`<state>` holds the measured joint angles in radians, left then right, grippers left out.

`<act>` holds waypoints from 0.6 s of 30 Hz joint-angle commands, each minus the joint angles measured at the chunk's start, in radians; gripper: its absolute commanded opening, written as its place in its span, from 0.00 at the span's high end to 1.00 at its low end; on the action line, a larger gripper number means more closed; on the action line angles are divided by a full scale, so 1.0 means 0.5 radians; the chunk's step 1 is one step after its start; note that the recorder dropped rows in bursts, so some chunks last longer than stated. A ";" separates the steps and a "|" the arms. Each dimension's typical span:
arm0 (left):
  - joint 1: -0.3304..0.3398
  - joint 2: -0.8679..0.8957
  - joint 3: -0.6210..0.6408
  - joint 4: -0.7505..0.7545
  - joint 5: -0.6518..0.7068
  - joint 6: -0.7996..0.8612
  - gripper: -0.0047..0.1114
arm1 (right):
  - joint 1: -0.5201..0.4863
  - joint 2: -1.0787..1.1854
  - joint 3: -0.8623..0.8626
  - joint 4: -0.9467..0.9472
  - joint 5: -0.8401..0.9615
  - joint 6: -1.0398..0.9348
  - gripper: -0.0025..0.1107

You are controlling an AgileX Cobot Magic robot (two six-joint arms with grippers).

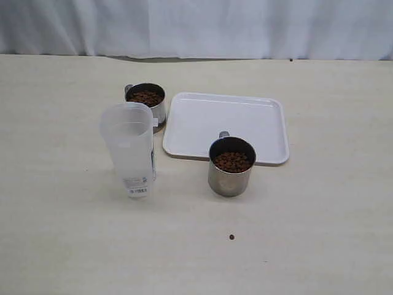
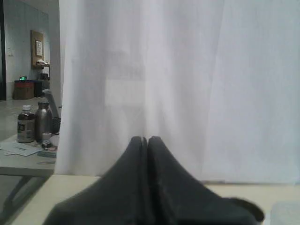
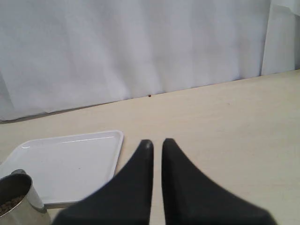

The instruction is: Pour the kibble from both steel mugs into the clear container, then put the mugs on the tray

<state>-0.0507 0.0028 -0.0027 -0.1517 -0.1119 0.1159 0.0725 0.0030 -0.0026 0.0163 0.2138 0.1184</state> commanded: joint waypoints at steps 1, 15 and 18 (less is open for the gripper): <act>-0.015 -0.006 0.005 -0.051 -0.158 -0.292 0.96 | 0.007 -0.006 0.005 0.004 -0.005 -0.004 0.93; -0.015 -0.006 0.005 -0.036 -0.432 -0.351 0.96 | 0.007 -0.006 0.005 0.004 -0.005 -0.004 0.93; -0.015 -0.006 0.005 -0.036 -0.460 -0.342 0.96 | 0.007 -0.006 0.005 0.004 -0.005 -0.004 0.93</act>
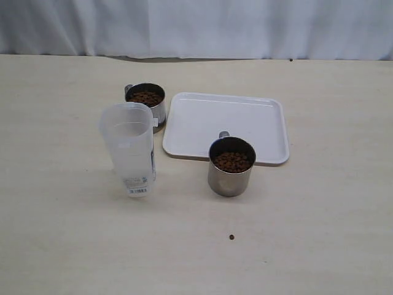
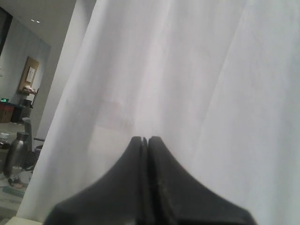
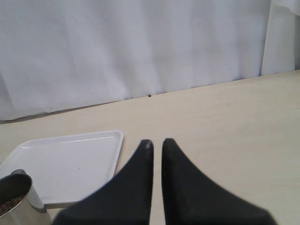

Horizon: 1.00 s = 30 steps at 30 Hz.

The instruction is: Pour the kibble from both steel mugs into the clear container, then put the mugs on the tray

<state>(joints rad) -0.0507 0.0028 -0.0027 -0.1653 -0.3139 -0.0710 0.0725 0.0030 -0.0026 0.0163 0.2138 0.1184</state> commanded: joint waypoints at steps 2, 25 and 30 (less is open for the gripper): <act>-0.015 -0.006 0.005 -0.009 -0.076 0.042 0.96 | 0.007 -0.006 0.005 0.004 -0.005 -0.004 0.93; 0.083 2.218 -0.933 -0.049 -0.334 0.455 0.96 | 0.007 -0.006 0.005 0.004 -0.005 -0.004 0.93; 0.265 2.663 -1.067 0.469 -0.266 0.232 0.96 | 0.007 -0.006 0.005 0.004 -0.005 -0.004 0.93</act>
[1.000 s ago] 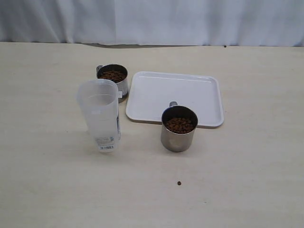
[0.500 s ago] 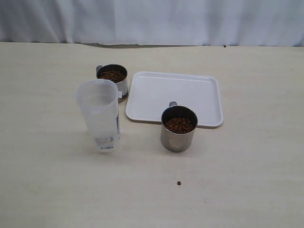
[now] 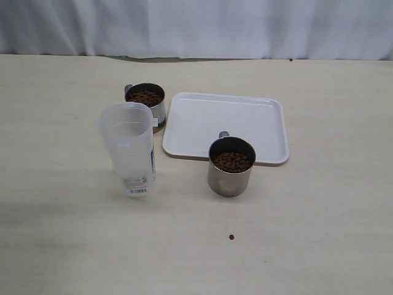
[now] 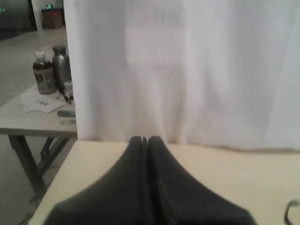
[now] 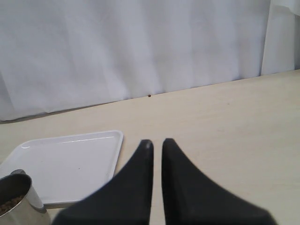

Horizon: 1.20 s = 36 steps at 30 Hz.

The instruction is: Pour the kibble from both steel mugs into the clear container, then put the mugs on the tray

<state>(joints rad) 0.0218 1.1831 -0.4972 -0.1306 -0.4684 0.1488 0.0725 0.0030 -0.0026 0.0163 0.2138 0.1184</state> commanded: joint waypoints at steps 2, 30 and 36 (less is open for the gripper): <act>0.226 0.457 -0.086 0.735 -0.053 -0.484 0.96 | 0.007 -0.006 0.005 0.004 -0.005 -0.004 0.93; 0.564 2.122 -1.086 3.287 -1.505 -1.176 0.96 | 0.007 -0.006 0.005 0.004 -0.005 -0.004 0.93; 0.346 2.122 -1.087 3.131 -1.283 -1.176 0.74 | 0.007 -0.006 0.005 0.004 -0.005 -0.004 0.93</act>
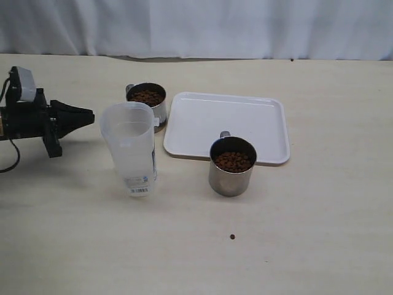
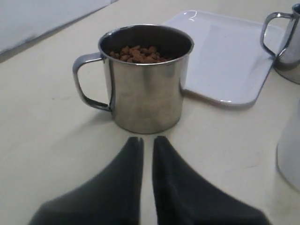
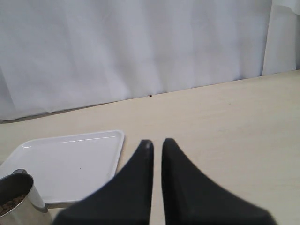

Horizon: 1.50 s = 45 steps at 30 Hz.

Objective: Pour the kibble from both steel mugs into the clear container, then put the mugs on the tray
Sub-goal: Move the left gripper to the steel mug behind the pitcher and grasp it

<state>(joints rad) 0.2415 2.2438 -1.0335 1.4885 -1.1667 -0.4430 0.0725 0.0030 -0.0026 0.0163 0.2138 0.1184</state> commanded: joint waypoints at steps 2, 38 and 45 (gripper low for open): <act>-0.130 0.001 -0.015 -0.152 0.104 0.007 0.61 | 0.007 -0.006 0.005 0.004 -0.005 -0.004 0.93; -0.463 0.218 -0.057 -0.754 0.058 0.360 0.42 | 0.007 -0.006 0.005 0.004 -0.005 -0.004 0.93; -0.484 0.275 -0.145 -0.796 0.063 0.373 0.42 | 0.007 -0.006 0.005 0.004 -0.005 -0.004 0.93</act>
<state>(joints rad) 0.0017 2.3672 -1.0894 1.0991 -1.1306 -0.2577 0.0725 0.0030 -0.0026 0.0163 0.2138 0.1184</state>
